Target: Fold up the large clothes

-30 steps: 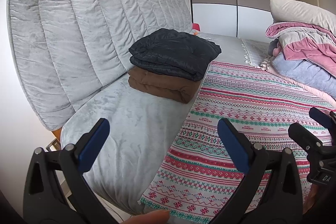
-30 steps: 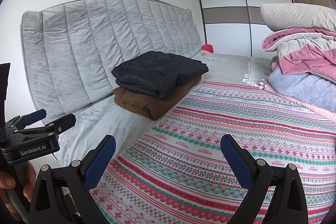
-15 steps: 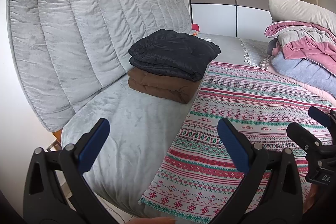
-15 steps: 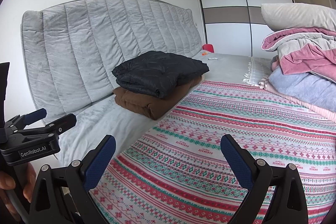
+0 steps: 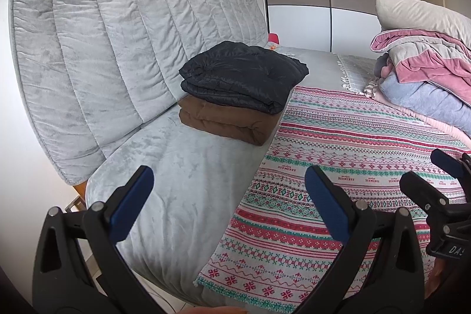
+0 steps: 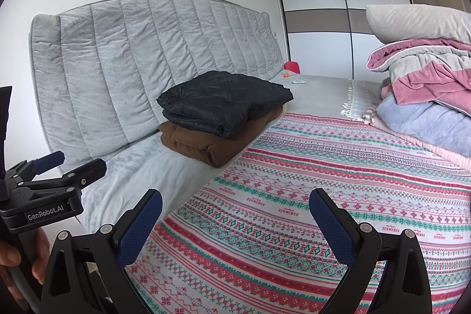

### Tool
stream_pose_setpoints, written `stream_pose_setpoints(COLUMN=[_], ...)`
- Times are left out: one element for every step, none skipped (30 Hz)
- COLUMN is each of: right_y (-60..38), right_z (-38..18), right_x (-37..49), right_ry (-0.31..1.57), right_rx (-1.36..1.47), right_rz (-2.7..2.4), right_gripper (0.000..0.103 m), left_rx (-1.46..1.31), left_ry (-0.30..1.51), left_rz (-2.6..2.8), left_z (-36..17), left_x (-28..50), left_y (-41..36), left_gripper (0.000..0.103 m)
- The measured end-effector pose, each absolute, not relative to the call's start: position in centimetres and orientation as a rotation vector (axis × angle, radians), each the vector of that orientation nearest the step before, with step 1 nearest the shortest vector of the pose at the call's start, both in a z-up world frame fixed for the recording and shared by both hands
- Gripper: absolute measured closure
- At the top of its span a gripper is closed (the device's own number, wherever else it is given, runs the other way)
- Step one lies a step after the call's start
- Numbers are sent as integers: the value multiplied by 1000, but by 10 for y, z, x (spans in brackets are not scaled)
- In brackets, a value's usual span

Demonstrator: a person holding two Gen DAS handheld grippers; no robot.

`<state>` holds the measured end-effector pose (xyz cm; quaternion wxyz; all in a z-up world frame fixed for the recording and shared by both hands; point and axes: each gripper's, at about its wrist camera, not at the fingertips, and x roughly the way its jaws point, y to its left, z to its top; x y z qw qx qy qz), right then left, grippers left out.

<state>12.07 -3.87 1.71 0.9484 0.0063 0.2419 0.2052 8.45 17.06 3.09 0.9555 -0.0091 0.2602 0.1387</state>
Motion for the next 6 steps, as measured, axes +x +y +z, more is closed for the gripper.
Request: stream_pose_setpoints(right_y=[-38, -39, -39, -38, -39, -39], right_z=[17, 17, 17, 17, 17, 17], right_x=[121, 121, 121, 121, 121, 121], right_ry=[492, 492, 492, 493, 493, 492], right_rx=[12, 12, 12, 13, 13, 13], right_rz=[417, 417, 416, 416, 417, 417], right_gripper=[2, 2, 2, 2, 2, 2], left_rx=[-19, -18, -18, -18, -18, -18], left_ry=[529, 530, 531, 532, 532, 531], left_rz=[280, 279, 278, 276, 276, 275], left_z=[30, 30, 30, 30, 30, 30], left_x=[85, 85, 85, 85, 85, 84], left_y=[171, 171, 170, 171, 170, 170], left_gripper=[1, 1, 1, 1, 1, 1])
